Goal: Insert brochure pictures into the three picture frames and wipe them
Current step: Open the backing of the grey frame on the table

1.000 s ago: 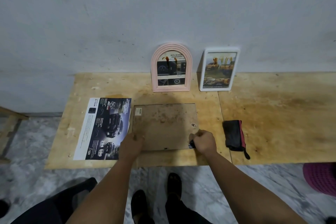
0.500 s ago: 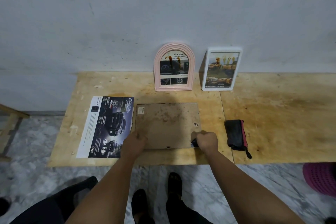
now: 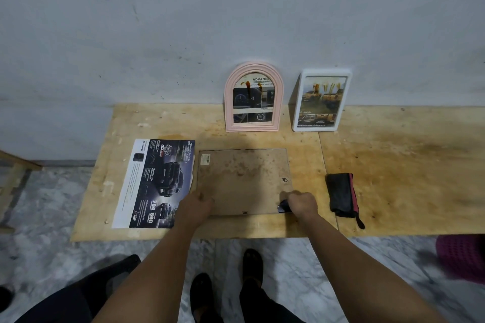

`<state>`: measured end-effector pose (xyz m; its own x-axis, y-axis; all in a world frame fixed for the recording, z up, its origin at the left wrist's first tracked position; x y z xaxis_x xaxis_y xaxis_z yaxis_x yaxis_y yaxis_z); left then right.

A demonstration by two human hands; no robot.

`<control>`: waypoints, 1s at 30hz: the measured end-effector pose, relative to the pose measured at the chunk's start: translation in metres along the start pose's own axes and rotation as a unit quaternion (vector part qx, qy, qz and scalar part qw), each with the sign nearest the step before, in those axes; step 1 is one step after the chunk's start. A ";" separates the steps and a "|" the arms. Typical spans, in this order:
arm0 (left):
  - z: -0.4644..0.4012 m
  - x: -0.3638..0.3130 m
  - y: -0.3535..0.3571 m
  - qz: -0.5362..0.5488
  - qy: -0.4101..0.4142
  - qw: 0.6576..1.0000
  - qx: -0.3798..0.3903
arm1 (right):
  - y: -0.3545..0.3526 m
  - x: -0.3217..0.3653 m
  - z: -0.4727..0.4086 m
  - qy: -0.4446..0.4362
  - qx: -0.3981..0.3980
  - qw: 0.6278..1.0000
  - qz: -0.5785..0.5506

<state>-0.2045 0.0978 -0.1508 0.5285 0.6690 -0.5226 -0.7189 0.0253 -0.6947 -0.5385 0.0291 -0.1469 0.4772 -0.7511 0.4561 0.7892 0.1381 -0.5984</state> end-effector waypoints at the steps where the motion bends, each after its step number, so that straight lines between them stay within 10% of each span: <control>1: 0.000 0.000 0.000 0.002 -0.001 1.000 0.004 | 0.000 0.000 -0.001 -0.002 0.002 1.000 0.008; 30: 0.009 -0.001 -0.003 0.012 -0.019 0.998 0.065 | 0.000 -0.010 -0.023 0.022 0.021 0.997 -0.075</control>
<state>-0.2070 0.1042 -0.1440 0.4953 0.6978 -0.5175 -0.7850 0.1043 -0.6107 -0.5520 0.0212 -0.1668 0.3349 -0.7933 0.5084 0.8669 0.0480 -0.4962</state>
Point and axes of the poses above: each hand's wrist, its own z-axis away from the middle knuckle, its own y-axis out of the palm, x = y × z, the point moved 8 cm from there along -z, towards the middle knuckle, and after that the axes turned 7 degrees about -x, right-handed, at the moved point
